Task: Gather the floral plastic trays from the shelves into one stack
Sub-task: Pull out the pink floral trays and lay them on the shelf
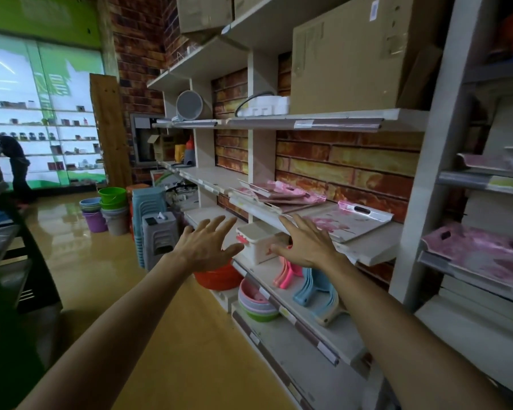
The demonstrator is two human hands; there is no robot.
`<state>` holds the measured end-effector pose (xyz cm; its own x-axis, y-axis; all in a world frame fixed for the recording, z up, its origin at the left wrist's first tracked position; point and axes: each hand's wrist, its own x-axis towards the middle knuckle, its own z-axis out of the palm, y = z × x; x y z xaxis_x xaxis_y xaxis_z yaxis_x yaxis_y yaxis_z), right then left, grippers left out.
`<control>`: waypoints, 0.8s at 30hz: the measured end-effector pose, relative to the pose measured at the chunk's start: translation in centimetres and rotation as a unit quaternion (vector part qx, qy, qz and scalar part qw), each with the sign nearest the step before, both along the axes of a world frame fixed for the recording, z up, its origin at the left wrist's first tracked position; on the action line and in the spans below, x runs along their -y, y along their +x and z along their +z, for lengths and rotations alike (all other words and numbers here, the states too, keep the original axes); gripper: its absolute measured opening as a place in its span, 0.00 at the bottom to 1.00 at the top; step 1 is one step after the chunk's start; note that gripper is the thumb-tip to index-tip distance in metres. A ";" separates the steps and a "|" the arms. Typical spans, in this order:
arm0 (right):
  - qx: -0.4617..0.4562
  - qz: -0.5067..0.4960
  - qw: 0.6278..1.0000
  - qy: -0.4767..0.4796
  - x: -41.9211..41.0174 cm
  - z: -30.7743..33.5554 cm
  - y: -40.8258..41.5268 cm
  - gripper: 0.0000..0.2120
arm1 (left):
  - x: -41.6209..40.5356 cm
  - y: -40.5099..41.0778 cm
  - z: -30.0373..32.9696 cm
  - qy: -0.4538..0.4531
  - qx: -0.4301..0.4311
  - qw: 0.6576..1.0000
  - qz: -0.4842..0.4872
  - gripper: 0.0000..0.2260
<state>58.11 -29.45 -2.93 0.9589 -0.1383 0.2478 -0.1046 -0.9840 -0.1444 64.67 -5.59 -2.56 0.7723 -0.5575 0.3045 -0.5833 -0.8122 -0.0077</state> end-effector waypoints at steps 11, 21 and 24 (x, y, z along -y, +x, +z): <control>-0.001 0.004 1.000 0.004 3.2 0.8 16.9 0.41 | 2.9 16.8 0.4 -0.015 0.009 1.000 -0.001 0.35; 0.001 0.000 1.000 0.004 4.6 -0.9 30.7 0.40 | 4.7 31.4 -1.6 -0.037 -0.007 0.999 -0.019 0.34; 0.005 -0.014 1.000 0.004 4.6 -1.0 35.3 0.41 | 5.3 36.5 -1.8 -0.036 -0.009 0.999 -0.036 0.34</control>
